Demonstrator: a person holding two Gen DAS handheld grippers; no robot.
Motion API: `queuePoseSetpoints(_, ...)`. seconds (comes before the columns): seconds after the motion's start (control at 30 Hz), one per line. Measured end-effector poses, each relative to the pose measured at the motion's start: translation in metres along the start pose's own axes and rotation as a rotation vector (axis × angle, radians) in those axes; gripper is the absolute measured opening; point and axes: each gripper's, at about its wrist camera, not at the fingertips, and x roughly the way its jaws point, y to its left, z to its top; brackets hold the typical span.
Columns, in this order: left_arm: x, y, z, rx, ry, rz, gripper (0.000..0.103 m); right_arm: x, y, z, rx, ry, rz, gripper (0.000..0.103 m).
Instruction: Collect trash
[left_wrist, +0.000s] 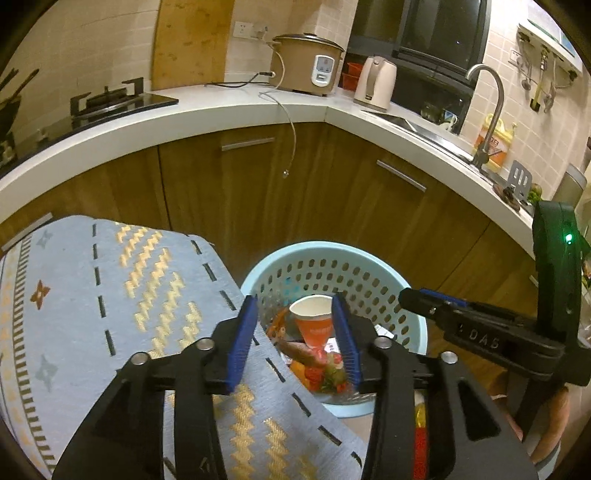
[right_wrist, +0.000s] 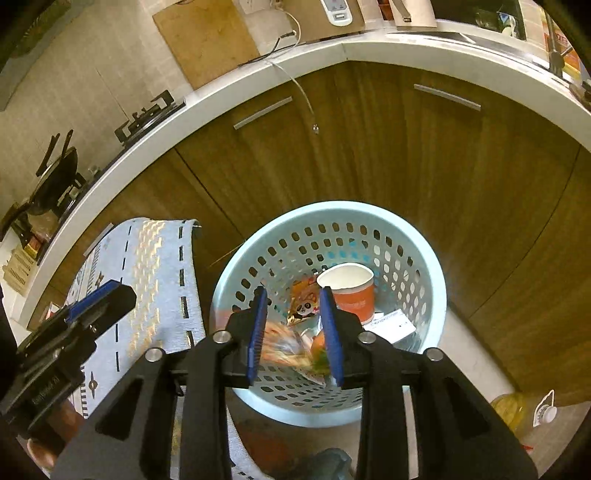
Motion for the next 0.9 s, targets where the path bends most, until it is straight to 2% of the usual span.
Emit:
queuePoseSetpoints(0.1,-0.008,0.000,-0.003,0.004,-0.016,0.012,0.051,-0.006,0.002,-0.001,-0.005,-0.011,0.007,0.027)
queuePoseSetpoints(0.23,-0.026,0.004,-0.009,-0.003,-0.057,0.031,0.072,-0.016,0.012,-0.002,-0.013,-0.027,0.044,0.027)
queuePoseSetpoints(0.27,-0.031,0.005,-0.011,-0.005,-0.069,0.042,0.077,-0.019,0.016,-0.001,-0.020,-0.035,0.048,0.031)
queuePoseSetpoints(0.3,-0.038,0.008,-0.015,-0.011,-0.088,0.061,0.079,-0.023,0.021,-0.002,-0.031,-0.046,0.051,0.045)
queuePoseSetpoints(0.37,-0.049,0.014,-0.021,-0.023,-0.116,0.089,0.085,-0.036,0.035,-0.006,-0.067,-0.093,0.041,0.056)
queuePoseSetpoints(0.47,-0.065,0.020,-0.033,-0.038,-0.167,0.160,0.090,-0.050,0.052,-0.013,-0.122,-0.157,-0.001,0.056)
queuePoseSetpoints(0.53,-0.073,0.022,-0.045,-0.033,-0.207,0.234,0.090,-0.057,0.060,-0.018,-0.144,-0.204,-0.015,0.056)
queuePoseSetpoints(0.57,-0.076,0.023,-0.051,-0.026,-0.231,0.282,0.091,-0.061,0.063,-0.022,-0.155,-0.233,-0.024,0.061)
queuePoseSetpoints(0.6,-0.079,0.023,-0.063,-0.011,-0.274,0.369,0.091,-0.064,0.065,-0.026,-0.164,-0.259,-0.034,0.067)
queuePoseSetpoints(0.67,-0.079,0.025,-0.077,-0.001,-0.300,0.433,0.093,-0.069,0.068,-0.039,-0.179,-0.325,-0.073,0.070)
queuePoseSetpoints(0.8,-0.084,0.025,-0.088,-0.010,-0.336,0.464,0.093,-0.071,0.073,-0.053,-0.203,-0.355,-0.097,0.070)
queuePoseSetpoints(0.9,-0.094,0.030,-0.090,-0.037,-0.374,0.456,0.095,-0.071,0.077,-0.061,-0.213,-0.376,-0.114,0.070)
